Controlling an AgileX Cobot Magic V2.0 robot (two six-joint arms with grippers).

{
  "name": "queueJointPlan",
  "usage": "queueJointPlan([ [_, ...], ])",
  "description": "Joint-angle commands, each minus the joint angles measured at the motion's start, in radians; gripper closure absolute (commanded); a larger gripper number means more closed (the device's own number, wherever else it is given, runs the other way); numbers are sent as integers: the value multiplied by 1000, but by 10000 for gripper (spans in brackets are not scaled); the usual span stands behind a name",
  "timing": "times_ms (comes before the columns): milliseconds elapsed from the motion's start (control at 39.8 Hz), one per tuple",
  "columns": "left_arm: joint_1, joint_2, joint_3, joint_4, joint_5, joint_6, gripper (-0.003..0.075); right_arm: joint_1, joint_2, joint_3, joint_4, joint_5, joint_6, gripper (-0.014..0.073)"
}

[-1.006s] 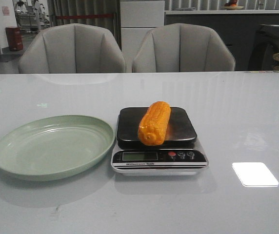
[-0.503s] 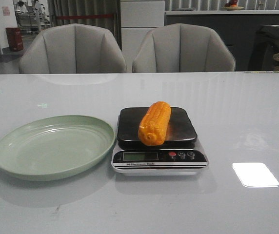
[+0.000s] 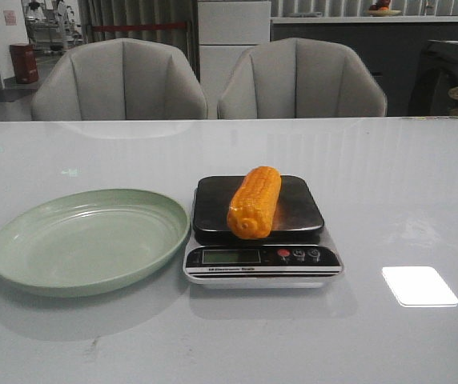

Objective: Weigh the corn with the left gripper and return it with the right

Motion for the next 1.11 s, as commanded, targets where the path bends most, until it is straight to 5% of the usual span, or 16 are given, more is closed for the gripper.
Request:
queueJointPlan([
  [0,4,-6,-23,-1,-77,-2,598,0,-6,-35,-3,-80,-7,410],
  [553,4,-6,-23,-1,-77,-2,598,0,481,-462,5,496,-7,410],
  [881,4,-6,-23,-1,-77,-2,598,4,487,-457,86,517,6,406],
  [956,4,-6,-23,-1,-77,-2,598,19,489,-460,99,522,6,366],
  [1082,4,-6,-23,-1,-77,-2,598,74,515,-482,99,527,6,150],
])
